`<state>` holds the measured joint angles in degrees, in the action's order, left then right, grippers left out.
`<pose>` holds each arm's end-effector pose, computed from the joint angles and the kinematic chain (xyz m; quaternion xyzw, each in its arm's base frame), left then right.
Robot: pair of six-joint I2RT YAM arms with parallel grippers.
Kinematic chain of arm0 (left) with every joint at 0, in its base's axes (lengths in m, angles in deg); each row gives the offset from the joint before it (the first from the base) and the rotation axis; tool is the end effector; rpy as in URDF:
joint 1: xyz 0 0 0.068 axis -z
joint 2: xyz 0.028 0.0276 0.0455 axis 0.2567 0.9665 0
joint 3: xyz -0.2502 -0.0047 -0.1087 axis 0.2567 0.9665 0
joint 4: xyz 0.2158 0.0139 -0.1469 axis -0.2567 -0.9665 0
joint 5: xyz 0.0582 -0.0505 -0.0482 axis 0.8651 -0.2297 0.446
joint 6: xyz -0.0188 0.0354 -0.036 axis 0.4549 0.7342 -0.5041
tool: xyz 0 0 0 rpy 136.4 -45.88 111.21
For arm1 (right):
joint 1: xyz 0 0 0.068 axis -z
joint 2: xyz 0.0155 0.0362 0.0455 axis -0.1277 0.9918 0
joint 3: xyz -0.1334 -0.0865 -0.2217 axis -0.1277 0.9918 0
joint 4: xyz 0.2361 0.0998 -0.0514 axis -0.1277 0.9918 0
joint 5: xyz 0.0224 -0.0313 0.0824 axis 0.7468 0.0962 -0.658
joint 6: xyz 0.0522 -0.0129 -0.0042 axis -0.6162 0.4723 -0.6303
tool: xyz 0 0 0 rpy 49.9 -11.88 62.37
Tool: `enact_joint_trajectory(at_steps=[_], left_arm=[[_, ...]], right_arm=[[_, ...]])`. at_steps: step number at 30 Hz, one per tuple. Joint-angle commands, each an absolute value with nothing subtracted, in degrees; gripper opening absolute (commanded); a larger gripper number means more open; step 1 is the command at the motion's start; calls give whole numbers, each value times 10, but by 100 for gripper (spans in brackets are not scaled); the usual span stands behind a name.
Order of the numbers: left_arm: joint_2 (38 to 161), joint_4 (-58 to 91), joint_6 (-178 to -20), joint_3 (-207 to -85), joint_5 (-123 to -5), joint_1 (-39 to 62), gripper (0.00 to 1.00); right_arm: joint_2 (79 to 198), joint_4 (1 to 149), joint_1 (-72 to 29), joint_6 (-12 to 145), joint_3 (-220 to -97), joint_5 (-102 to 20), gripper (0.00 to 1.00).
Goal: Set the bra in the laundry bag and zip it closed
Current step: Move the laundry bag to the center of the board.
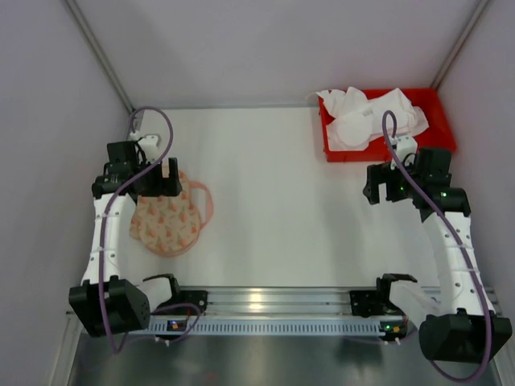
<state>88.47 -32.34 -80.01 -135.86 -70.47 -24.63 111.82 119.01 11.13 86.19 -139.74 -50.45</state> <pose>0.2220 0.0290 0.3214 0.0257 0.9280 -0.0665 0.3656 0.1900 -0.0019 0.3266 -0.1321 0.8964 0.0780 0.4159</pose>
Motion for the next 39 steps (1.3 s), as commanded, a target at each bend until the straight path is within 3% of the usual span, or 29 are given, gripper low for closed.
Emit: enact_joint_trajectory(at_steps=[1, 8, 15, 21, 25, 28, 36, 39], left_arm=[[927, -332, -817, -1398, -676, -246, 99], [968, -323, -834, -1414, -644, -237, 98], [1037, -294, -865, -1409, -606, -162, 90], [1110, -281, -900, -1412, -516, -68, 74], [1160, -275, -925, -1421, -468, -45, 57], [1204, -275, -943, -1430, -438, -43, 51], [1257, -275, -953, -1433, -410, -43, 47], [1271, -276, -951, -1437, -427, -42, 31]], right_arm=[[1128, 1197, 114, 858, -1423, -523, 99], [1137, 1193, 114, 856, -1418, -531, 99], [1142, 1195, 114, 855, -1415, -532, 99], [1139, 1196, 114, 855, -1407, -532, 99], [1137, 1201, 114, 856, -1410, -528, 99], [1134, 1202, 114, 856, -1405, -529, 99], [1125, 1200, 114, 856, -1394, -529, 99], [1126, 1202, 114, 856, -1394, -528, 99]])
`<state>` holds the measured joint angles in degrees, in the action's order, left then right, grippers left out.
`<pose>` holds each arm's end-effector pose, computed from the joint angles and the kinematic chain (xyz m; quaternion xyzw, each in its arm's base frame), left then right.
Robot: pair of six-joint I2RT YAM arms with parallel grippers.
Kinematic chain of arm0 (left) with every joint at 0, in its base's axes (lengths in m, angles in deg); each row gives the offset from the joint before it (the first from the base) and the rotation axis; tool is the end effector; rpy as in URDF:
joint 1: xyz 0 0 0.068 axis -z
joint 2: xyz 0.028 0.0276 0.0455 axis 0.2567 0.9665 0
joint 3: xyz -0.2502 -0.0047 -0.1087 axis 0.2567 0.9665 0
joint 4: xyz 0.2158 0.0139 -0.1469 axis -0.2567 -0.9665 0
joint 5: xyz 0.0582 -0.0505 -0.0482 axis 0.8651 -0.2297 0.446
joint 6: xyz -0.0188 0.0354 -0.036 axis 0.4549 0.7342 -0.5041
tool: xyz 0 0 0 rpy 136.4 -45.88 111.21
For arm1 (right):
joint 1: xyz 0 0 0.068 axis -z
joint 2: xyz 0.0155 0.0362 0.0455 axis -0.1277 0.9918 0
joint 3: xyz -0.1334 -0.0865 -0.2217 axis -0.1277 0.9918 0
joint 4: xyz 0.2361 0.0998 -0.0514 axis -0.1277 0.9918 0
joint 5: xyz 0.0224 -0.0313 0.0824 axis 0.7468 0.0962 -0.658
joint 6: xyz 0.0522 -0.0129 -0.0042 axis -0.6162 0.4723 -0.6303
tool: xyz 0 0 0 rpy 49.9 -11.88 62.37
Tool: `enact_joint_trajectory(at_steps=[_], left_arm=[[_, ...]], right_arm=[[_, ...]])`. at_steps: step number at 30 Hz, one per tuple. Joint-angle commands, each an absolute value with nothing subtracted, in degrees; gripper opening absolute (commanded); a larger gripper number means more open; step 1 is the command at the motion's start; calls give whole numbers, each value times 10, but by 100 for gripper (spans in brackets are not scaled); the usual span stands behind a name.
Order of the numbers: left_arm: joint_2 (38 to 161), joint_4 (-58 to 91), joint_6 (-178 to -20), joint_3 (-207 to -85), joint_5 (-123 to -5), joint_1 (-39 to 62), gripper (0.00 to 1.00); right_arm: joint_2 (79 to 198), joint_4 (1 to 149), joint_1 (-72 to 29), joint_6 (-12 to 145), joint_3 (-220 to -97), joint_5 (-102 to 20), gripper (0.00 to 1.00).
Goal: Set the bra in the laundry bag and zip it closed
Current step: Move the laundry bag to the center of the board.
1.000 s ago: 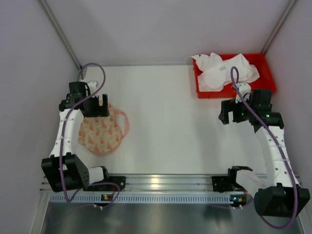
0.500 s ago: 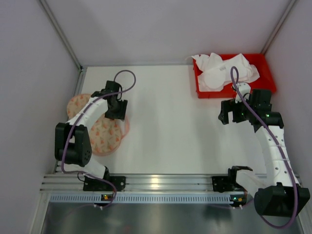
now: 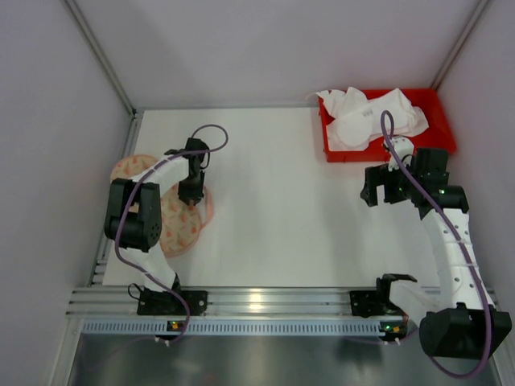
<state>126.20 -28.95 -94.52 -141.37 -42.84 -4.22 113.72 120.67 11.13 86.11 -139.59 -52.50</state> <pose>0.3303 -0.0540 0.1777 0.0173 0.9875 0.0930 0.1260 0.1945 -0.0010 0.3181 -0.1344 0.9061 0.1008 0.3882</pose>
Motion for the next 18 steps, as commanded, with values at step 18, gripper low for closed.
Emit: enact_joint_trajectory(at_steps=[18], left_arm=[[1269, -277, -941, -1525, -625, 153, 0]], right_arm=[[1127, 1204, 114, 856, -1398, -522, 99]])
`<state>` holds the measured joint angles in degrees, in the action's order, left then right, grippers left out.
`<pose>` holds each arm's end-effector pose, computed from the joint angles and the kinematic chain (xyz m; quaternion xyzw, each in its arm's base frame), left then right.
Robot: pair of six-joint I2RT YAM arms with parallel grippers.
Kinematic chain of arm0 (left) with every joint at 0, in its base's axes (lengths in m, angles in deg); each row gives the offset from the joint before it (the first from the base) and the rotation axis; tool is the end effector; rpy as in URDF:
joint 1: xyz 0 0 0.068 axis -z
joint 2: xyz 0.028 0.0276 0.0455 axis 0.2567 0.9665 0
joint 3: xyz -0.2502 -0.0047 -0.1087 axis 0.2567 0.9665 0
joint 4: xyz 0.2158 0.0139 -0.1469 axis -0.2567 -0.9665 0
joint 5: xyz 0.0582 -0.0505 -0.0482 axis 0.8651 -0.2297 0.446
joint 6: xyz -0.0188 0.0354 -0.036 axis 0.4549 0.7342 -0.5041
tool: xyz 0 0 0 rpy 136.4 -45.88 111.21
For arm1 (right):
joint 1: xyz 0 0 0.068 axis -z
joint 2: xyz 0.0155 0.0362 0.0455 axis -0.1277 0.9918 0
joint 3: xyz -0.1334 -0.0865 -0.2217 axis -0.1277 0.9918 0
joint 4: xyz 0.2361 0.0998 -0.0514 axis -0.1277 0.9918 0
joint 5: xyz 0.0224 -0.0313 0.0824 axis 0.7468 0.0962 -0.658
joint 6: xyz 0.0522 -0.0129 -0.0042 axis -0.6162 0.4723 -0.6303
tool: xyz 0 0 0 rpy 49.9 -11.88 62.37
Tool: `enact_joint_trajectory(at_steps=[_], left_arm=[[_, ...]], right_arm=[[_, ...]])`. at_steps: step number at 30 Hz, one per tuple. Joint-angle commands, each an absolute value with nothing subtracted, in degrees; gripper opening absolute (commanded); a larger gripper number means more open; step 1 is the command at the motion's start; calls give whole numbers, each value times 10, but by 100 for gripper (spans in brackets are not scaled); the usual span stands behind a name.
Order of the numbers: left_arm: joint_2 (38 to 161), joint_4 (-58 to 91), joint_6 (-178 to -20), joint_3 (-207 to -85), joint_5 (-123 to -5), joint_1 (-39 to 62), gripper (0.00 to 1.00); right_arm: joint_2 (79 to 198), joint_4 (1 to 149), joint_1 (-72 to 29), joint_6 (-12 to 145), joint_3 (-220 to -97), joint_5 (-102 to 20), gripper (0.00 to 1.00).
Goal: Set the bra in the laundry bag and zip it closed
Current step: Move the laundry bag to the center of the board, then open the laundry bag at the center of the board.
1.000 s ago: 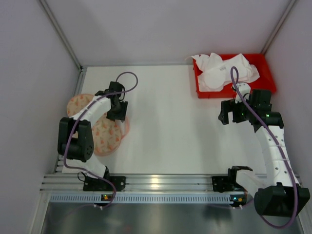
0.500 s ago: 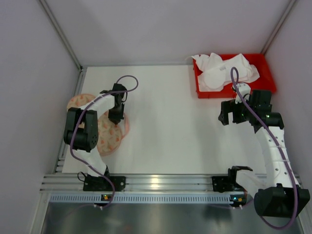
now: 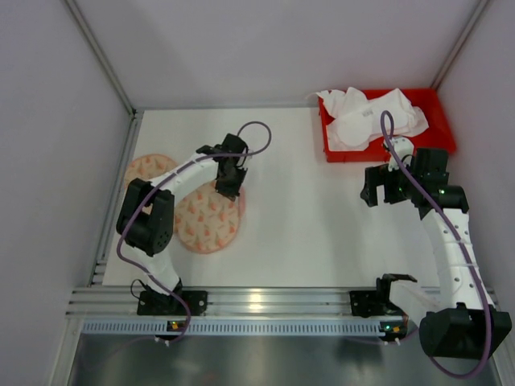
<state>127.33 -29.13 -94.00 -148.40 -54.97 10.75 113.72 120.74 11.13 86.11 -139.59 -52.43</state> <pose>0.3232 -0.1545 0.2034 0.1614 0.9738 -0.0384 0.1556 0.1944 -0.0010 0.3180 -0.1341 0.9065 0.1003 0.3876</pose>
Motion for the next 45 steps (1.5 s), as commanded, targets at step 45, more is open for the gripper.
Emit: enact_joint_trajectory(at_steps=[45], left_arm=[[948, -266, -878, -1315, -838, -67, 0]], right_arm=[[1613, 998, -196, 706, -1581, -639, 69]])
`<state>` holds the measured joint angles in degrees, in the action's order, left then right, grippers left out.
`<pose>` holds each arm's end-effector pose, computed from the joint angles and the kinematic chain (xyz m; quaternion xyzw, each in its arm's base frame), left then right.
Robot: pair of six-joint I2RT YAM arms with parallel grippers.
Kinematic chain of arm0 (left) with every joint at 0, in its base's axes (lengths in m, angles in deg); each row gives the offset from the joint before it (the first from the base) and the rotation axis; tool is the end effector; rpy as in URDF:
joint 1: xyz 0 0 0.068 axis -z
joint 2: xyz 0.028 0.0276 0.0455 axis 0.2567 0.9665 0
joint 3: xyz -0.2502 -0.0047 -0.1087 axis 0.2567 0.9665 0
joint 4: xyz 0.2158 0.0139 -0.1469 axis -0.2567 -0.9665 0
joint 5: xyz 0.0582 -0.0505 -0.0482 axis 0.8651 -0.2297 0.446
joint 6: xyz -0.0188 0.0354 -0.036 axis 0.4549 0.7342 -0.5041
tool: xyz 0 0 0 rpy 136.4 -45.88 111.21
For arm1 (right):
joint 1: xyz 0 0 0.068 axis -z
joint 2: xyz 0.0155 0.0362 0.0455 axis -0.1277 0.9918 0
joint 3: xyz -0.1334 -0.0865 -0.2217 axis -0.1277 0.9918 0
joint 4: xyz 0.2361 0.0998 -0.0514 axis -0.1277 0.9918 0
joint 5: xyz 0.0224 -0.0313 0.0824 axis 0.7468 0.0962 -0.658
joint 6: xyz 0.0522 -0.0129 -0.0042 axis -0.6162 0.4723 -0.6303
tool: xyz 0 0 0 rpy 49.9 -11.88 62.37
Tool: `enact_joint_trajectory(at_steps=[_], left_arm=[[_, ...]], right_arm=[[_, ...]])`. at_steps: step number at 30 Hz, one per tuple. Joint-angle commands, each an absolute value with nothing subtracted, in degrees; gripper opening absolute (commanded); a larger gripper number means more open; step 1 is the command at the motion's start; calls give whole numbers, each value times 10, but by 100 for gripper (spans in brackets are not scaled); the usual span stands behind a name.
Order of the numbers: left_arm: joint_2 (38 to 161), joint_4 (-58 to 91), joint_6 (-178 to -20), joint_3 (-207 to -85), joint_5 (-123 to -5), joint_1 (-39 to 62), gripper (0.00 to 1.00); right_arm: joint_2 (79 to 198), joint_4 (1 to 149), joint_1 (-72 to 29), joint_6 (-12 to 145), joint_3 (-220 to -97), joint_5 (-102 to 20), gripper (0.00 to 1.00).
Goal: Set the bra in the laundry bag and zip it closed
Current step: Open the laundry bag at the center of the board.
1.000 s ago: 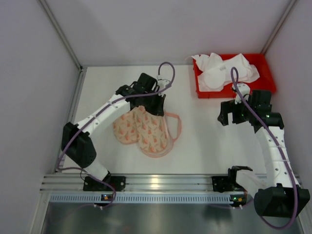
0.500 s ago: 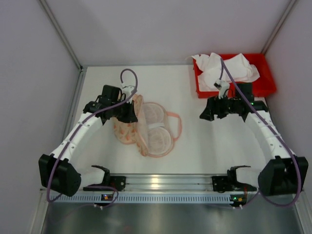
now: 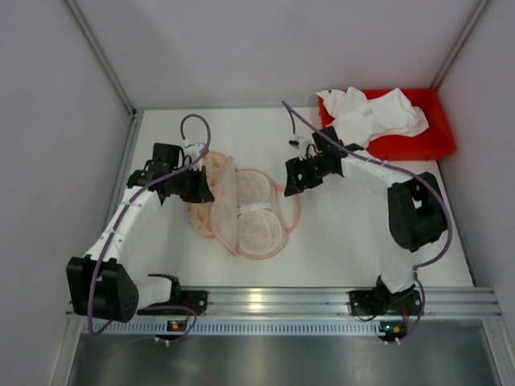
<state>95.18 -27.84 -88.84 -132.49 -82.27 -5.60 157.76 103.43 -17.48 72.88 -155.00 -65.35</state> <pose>0.2419 -0.0556 0.2847 0.1333 0.9188 -0.2457 0.2786 0.3270 0.1723 0.2220 -0.2708 0.8849 0.3186 0.2054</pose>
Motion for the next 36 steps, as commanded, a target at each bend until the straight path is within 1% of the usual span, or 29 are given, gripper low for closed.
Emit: enact_joint_trajectory(at_steps=[1, 6, 10, 13, 15, 16, 19, 20, 21, 22, 23, 24, 25, 26, 27, 30, 31, 33, 36], left_arm=[[950, -266, -878, -1314, -837, -68, 0], [970, -265, -863, -1311, -828, -71, 0], [985, -265, -863, -1305, -845, -91, 0], [992, -265, -867, -1303, -854, -118, 0], [995, -266, -866, -1300, -856, -141, 0], [994, -265, -866, -1299, -854, -144, 0], [988, -266, -857, -1292, -852, -167, 0], [981, -266, -851, -1292, -852, -172, 0], [978, -266, -850, -1293, -853, -185, 0], [975, -266, -849, -1300, -854, -194, 5], [970, -266, -849, -1305, -868, -208, 8], [969, -266, -848, -1312, -877, -242, 13], [970, -266, -847, -1327, -888, -260, 25], [979, -266, -848, -1339, -908, -279, 33], [987, -266, -849, -1351, -917, -314, 35], [1050, -266, -856, -1413, -928, -353, 39], [1089, -266, -863, -1447, -932, -360, 39], [1131, -266, -870, -1478, -943, -377, 43], [1221, -259, -871, -1530, -944, -379, 45]], right_arm=[[1625, 996, -201, 702, -1589, -636, 68], [1679, 993, -239, 701, -1608, -627, 67], [1712, 1004, -262, 702, -1634, -621, 66], [1734, 1006, -268, 696, -1641, -614, 63], [1748, 1007, -269, 694, -1644, -622, 58], [1750, 1006, -269, 692, -1644, -625, 56], [1762, 1009, -271, 699, -1648, -623, 36], [1764, 1010, -271, 703, -1647, -622, 23], [1763, 1013, -270, 707, -1647, -621, 17], [1761, 1014, -270, 713, -1644, -622, 12], [1758, 1018, -270, 717, -1640, -622, 2], [1747, 1018, -270, 720, -1636, -621, 0], [1740, 1018, -270, 726, -1627, -620, 0], [1727, 1018, -269, 727, -1621, -620, 0], [1720, 1018, -269, 728, -1613, -618, 0], [1707, 1021, -269, 752, -1601, -620, 0], [1705, 1021, -269, 754, -1601, -620, 0], [1705, 1024, -269, 757, -1601, -620, 0], [1706, 1021, -269, 759, -1599, -621, 0]])
